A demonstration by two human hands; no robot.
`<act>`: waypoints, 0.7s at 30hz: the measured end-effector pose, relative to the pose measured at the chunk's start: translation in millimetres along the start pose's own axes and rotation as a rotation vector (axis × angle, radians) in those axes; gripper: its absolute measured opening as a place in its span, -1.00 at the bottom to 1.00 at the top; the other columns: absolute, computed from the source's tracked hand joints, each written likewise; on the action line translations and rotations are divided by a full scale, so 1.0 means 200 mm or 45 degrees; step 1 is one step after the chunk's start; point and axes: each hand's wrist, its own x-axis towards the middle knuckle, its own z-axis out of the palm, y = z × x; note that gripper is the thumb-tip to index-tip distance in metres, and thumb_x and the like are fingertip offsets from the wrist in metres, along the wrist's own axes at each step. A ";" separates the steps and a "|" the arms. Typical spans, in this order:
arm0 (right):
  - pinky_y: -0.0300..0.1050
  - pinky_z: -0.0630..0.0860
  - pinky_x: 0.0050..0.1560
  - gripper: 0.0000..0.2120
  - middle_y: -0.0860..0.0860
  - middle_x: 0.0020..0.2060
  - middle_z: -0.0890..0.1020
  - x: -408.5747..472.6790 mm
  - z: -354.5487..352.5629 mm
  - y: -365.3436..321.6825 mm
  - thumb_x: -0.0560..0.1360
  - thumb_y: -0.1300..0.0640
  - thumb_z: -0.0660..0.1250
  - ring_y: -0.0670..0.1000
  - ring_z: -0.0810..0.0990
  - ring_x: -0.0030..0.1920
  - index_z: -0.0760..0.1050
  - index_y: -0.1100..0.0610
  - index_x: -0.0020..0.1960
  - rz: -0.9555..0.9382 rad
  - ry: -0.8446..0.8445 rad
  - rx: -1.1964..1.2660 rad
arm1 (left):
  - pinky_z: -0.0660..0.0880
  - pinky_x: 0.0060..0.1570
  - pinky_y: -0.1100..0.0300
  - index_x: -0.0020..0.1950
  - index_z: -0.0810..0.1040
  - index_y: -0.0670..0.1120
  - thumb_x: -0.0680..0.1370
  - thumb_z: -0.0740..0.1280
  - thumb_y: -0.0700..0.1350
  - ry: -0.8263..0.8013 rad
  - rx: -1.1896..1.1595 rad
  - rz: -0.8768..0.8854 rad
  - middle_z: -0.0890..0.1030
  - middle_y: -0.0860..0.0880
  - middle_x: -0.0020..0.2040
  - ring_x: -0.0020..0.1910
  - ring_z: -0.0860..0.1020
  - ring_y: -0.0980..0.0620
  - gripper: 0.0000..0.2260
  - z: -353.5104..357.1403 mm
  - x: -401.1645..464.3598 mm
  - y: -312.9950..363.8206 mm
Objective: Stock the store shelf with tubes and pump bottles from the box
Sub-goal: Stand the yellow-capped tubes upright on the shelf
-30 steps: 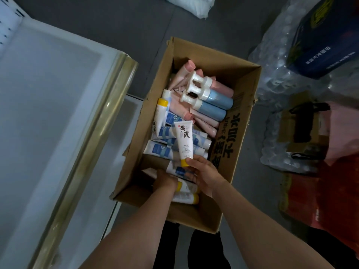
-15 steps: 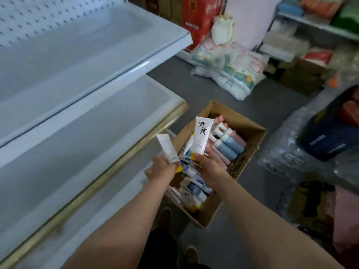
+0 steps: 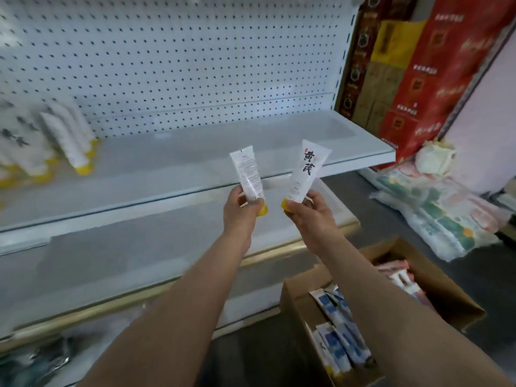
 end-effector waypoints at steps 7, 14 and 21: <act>-0.01 0.59 0.17 -0.60 0.16 0.03 0.67 0.12 0.65 0.06 0.47 0.41 0.42 0.11 0.66 0.01 0.47 0.18 0.26 -0.014 -0.239 -0.063 | 0.46 -0.23 0.39 0.30 0.49 0.06 0.49 0.40 -0.25 0.276 -0.059 0.231 0.64 0.05 0.04 -0.03 0.62 0.12 -0.59 -0.52 0.16 0.30; -0.06 0.64 0.06 -0.57 0.26 0.10 0.65 0.20 1.31 0.27 0.43 0.44 0.43 0.19 0.68 0.06 0.46 0.17 0.23 0.011 -0.368 -0.173 | 0.55 -0.04 0.16 0.29 0.50 0.02 0.48 0.40 -0.23 0.580 0.064 0.338 0.65 -0.01 0.02 -0.06 0.62 0.04 -0.60 -1.15 0.36 0.41; -0.06 0.62 0.13 -0.48 0.12 0.01 0.69 0.21 1.82 0.58 0.33 0.37 0.54 0.07 0.70 0.03 0.47 0.07 0.21 -0.020 -0.352 -0.463 | 0.48 -0.09 0.19 0.33 0.48 0.04 0.49 0.41 -0.25 0.881 0.181 0.303 0.63 0.04 -0.04 -0.10 0.61 0.03 -0.56 -1.74 0.45 0.41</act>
